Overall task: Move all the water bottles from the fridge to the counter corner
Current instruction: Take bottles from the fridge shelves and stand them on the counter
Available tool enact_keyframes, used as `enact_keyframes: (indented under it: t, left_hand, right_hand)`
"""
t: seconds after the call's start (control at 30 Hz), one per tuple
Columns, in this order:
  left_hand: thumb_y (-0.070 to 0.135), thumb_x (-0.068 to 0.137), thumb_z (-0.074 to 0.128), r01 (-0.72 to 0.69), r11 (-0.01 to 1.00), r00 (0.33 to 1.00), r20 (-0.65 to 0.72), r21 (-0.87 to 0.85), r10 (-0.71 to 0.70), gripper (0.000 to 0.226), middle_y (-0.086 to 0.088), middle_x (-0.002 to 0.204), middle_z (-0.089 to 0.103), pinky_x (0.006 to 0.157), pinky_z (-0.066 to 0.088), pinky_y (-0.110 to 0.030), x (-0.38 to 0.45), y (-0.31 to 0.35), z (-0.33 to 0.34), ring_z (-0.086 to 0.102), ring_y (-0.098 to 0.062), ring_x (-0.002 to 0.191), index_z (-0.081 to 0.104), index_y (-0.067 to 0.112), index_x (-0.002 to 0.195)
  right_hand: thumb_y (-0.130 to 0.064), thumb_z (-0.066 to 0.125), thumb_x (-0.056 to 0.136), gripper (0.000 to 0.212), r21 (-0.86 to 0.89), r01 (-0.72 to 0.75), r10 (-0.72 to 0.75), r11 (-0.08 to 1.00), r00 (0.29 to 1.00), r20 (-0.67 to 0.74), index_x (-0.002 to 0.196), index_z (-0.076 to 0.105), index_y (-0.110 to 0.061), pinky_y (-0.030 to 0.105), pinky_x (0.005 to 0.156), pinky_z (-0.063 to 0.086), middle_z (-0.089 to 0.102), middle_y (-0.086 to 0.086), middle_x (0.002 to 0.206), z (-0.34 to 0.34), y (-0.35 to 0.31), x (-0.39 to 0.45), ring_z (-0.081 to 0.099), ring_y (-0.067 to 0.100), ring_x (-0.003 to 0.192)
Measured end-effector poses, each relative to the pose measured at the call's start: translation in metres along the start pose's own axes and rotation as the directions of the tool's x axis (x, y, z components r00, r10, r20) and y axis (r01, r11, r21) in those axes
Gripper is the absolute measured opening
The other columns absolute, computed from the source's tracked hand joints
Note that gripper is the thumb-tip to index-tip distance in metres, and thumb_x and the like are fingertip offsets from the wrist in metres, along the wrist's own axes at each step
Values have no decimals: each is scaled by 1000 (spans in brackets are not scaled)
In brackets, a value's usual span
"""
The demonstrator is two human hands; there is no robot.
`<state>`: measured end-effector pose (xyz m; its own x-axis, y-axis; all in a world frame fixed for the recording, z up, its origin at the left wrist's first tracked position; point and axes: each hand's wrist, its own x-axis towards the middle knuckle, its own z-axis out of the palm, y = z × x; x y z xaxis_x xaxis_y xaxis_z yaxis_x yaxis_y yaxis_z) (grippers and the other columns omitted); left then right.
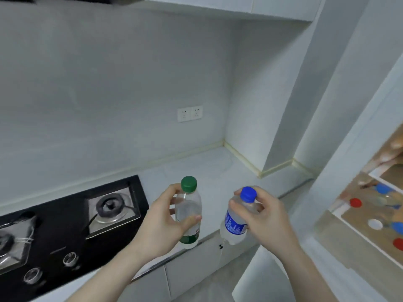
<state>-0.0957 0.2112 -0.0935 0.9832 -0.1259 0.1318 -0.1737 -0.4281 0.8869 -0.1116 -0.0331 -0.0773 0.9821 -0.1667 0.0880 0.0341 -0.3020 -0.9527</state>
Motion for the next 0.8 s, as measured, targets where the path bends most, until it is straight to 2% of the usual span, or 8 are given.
enact_keyframes:
  t: [0.07, 0.13, 0.37, 0.53, 0.7, 0.8]
  left_hand:
    - [25, 79, 88, 53, 998, 995, -82, 16, -51, 54, 16, 111, 70, 88, 58, -28, -11, -10, -18, 66, -6, 107, 56, 42, 119]
    - [24, 80, 88, 96, 995, 982, -163, 31, -90, 52, 20, 109, 70, 87, 56, -23, -23, -17, -32, 66, -4, 105, 56, 41, 118]
    - [25, 78, 89, 275, 961, 867, -444, 43, -228, 55, 24, 111, 69, 93, 55, -28, -70, -33, -70, 66, -1, 106, 56, 44, 117]
    - [22, 79, 88, 376, 927, 736, -604, -10, -305, 53, 19, 110, 71, 94, 56, -30, -119, -39, -88, 67, -5, 106, 58, 36, 120]
    - [26, 80, 87, 440, 896, 598, -722, -68, -349, 54, 20, 114, 70, 94, 58, -33, -172, -42, -110, 67, -6, 110, 56, 40, 122]
    - [24, 80, 87, 469, 876, 506, -779, -111, -370, 54, 28, 111, 68, 89, 58, -26, -203, -42, -125, 66, -1, 107, 55, 46, 118]
  right_hand:
    - [-30, 81, 89, 9, -8, 23, -22, 1000, 995, 95, 95, 74, -34, 48, 75, 63, 74, -12, 93, 24, -2, 13, 72, 10, 85]
    - [-34, 79, 90, 8, -9, 39, -36, 999, 982, 183, 96, 74, -34, 53, 78, 63, 74, -14, 96, 46, -3, 27, 72, 8, 87]
    - [-39, 80, 88, 10, 16, 127, -118, 992, 858, 500, 95, 73, -36, 53, 77, 62, 73, -19, 99, 118, -13, 51, 68, 4, 89]
    - [-39, 80, 88, 16, 58, 186, -172, 981, 694, 699, 101, 73, -33, 51, 79, 62, 74, -13, 99, 172, -19, 43, 70, 10, 96]
    - [-38, 81, 87, 12, 121, 252, -240, 960, 520, 820, 96, 73, -39, 33, 78, 61, 75, -17, 97, 229, -39, 16, 70, 4, 96]
    - [-37, 81, 87, 12, 165, 283, -278, 945, 427, 861, 96, 73, -40, 30, 82, 61, 74, -21, 100, 261, -55, -7, 68, -2, 100]
